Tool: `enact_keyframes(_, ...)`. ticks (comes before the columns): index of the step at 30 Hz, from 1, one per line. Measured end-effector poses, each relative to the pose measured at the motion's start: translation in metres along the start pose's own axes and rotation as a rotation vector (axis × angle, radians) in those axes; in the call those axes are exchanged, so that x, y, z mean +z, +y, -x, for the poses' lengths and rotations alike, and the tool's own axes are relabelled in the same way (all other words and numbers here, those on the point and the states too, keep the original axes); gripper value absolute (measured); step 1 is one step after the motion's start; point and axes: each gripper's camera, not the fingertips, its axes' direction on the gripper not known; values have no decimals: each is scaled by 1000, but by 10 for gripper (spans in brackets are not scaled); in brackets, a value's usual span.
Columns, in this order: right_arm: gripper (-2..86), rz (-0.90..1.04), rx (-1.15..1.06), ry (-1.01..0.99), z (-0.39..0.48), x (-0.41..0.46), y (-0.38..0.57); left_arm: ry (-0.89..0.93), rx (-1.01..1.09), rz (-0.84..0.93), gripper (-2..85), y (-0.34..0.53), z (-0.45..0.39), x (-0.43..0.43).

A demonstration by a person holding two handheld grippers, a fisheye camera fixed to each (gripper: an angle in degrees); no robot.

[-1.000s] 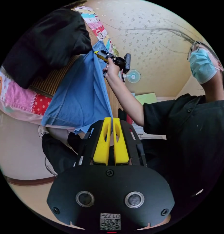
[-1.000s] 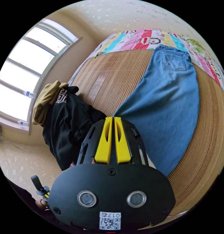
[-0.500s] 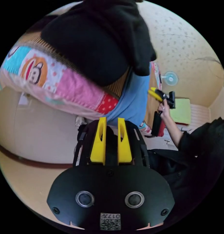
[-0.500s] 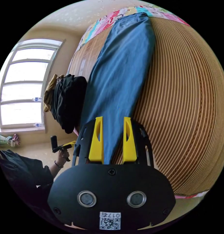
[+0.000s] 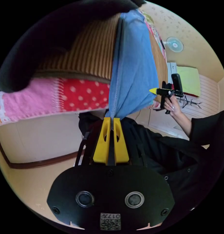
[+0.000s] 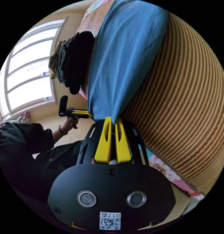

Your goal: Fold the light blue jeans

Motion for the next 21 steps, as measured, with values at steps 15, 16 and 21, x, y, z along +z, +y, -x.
enact_keyframes(15,120,-340,236,-144,-80,-126,97,221,28,-326,94,-70,-50,-34)
enact_keyframes(16,121,-378,219,-155,-81,-131,89,171,25,-320,104,-88,-51,-35)
enact_keyframes(21,106,-408,152,-251,-73,-121,56,149,77,-305,97,-139,-61,-19)
